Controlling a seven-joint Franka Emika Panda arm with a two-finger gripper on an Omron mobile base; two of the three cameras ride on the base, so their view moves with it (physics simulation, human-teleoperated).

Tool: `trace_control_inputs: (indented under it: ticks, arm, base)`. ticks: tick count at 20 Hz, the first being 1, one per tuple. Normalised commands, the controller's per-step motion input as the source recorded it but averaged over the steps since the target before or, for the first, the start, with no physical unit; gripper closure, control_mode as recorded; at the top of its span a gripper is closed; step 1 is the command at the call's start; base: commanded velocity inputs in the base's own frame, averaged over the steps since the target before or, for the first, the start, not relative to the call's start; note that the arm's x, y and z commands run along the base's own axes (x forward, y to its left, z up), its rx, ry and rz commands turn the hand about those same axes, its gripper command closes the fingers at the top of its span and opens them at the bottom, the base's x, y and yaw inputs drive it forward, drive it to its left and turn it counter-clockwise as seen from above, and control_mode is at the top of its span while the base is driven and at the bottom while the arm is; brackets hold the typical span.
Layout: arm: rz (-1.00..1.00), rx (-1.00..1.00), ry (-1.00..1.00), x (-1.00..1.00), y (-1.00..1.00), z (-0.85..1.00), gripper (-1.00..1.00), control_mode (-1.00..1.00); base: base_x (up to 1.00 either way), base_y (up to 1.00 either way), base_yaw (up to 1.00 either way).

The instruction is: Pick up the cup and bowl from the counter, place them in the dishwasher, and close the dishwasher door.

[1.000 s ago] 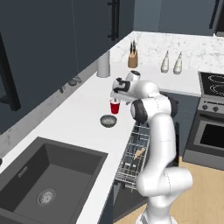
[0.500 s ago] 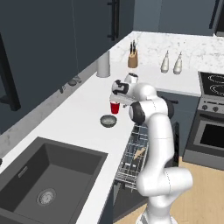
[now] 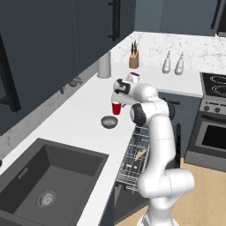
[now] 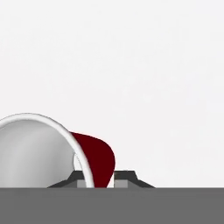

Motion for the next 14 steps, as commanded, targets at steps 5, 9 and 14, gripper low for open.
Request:
trace_control_inputs:
  ticks: [5, 9, 14]
  arm:
    - [0.0, 0.0, -0.1, -0.77, -0.39, 0.0, 1.0, -1.0]
    - [0.0, 0.04, -0.19, -1.0, -0.56, 0.0, 1.0, -1.0]
    - [0.0, 0.03, -0.18, -1.0, -0.5, 0.0, 1.0, -1.0]
  base:
    - [0.0, 0.0, 0.0]
    - [0.0, 0.0, 0.0]
    - [0.0, 0.0, 0.0]
